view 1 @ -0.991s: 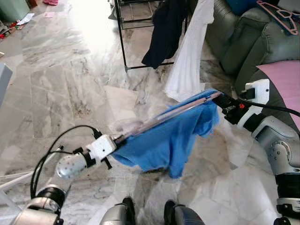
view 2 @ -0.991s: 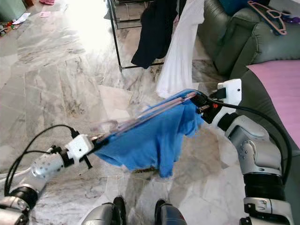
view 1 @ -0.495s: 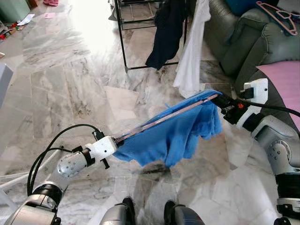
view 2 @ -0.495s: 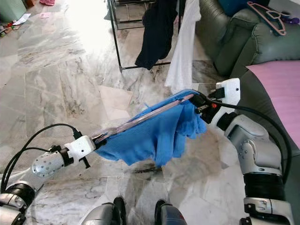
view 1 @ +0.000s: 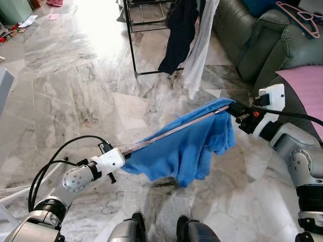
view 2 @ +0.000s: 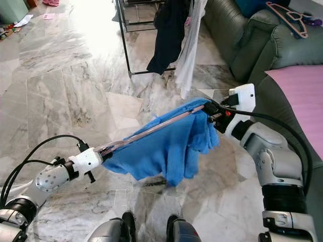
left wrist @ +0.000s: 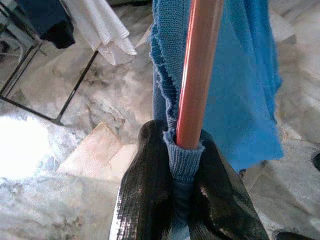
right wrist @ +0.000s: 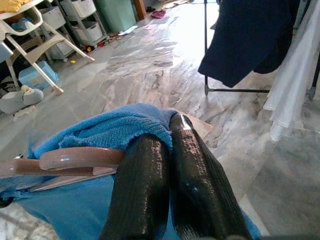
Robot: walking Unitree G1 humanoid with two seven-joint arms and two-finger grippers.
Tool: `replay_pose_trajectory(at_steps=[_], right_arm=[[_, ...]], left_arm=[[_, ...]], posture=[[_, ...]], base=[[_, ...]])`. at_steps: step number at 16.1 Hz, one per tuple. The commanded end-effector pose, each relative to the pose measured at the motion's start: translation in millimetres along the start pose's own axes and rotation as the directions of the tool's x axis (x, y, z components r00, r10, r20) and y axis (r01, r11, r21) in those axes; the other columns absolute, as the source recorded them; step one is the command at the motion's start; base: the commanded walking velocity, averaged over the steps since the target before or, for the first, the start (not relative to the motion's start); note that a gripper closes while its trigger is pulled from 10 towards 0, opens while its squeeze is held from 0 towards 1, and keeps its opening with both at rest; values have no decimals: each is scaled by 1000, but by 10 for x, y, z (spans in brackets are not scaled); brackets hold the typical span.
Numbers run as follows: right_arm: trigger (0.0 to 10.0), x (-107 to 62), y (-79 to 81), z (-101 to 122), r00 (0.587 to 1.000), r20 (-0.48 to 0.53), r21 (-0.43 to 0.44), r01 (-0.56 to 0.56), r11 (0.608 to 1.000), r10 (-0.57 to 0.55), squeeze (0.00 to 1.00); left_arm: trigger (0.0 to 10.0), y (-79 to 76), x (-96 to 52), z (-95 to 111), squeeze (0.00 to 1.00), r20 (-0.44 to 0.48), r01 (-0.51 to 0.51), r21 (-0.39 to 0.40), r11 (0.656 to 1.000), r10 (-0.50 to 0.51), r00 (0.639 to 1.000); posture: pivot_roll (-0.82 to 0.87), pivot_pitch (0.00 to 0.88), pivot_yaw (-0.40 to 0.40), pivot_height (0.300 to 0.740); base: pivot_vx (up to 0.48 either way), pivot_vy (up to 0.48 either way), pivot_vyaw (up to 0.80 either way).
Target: Hang hanger
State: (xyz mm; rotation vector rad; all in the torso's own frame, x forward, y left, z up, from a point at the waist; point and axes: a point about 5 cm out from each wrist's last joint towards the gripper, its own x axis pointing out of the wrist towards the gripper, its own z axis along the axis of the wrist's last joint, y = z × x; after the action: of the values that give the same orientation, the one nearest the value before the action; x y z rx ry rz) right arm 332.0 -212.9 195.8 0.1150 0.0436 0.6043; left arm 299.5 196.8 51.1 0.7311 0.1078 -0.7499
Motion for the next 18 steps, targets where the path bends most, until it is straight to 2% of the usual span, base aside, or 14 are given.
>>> replay_pose_trajectory(at_steps=[1, 6, 8, 10, 12, 14, 16, 18], right_arm=[[0, -213, -185, 496, 983, 149, -115, 129, 985, -111, 0], [0, -240, -182, 538, 983, 148, -139, 132, 981, -111, 0], [0, -296, -222, 495, 987, 97, -178, 145, 973, -130, 0], [0, -352, -263, 352, 988, 15, -226, 154, 962, -155, 0], [0, -433, -306, 154, 977, -110, -306, 139, 942, -181, 0], [0, -514, -394, 59, 947, -207, -404, 144, 903, -244, 0], [0, -536, -429, 59, 935, -224, -457, 150, 877, -276, 0], [0, -523, -458, 139, 927, -182, -483, 206, 851, -328, 0]], left_arm=[[10000, -139, -444, -550, 0, -291, -26, -120, 992, -10, 957], [10000, -207, -463, -616, 0, -348, -9, -150, 989, -44, 936], [10000, -166, -504, -656, 0, -374, -70, -189, 979, -6, 927], [10000, -94, -512, -646, 0, -367, -119, -196, 973, 40, 929], [10000, -25, -524, -641, 0, -376, -133, -155, 979, 66, 924], [10000, 27, -548, -658, 0, -400, -150, -137, 979, 84, 913], [10000, 40, -548, -655, 0, -399, -156, -141, 978, 88, 913], [10000, 46, -542, -660, 0, -416, -146, -112, 983, 87, 905]], posture=[[-229, 209, 14, 740], [-229, 216, 18, 740], [-234, 220, 22, 740], [-232, 221, 22, 740], [-230, 224, 24, 740], [-233, 229, 31, 740], [-236, 230, 31, 740], [-236, 232, 35, 740]], base=[[0, 0, 0], [0, 0, 0], [0, 0, 0], [0, 0, 0], [0, 0, 0], [0, 0, 0], [0, 0, 0], [0, 0, 0]])
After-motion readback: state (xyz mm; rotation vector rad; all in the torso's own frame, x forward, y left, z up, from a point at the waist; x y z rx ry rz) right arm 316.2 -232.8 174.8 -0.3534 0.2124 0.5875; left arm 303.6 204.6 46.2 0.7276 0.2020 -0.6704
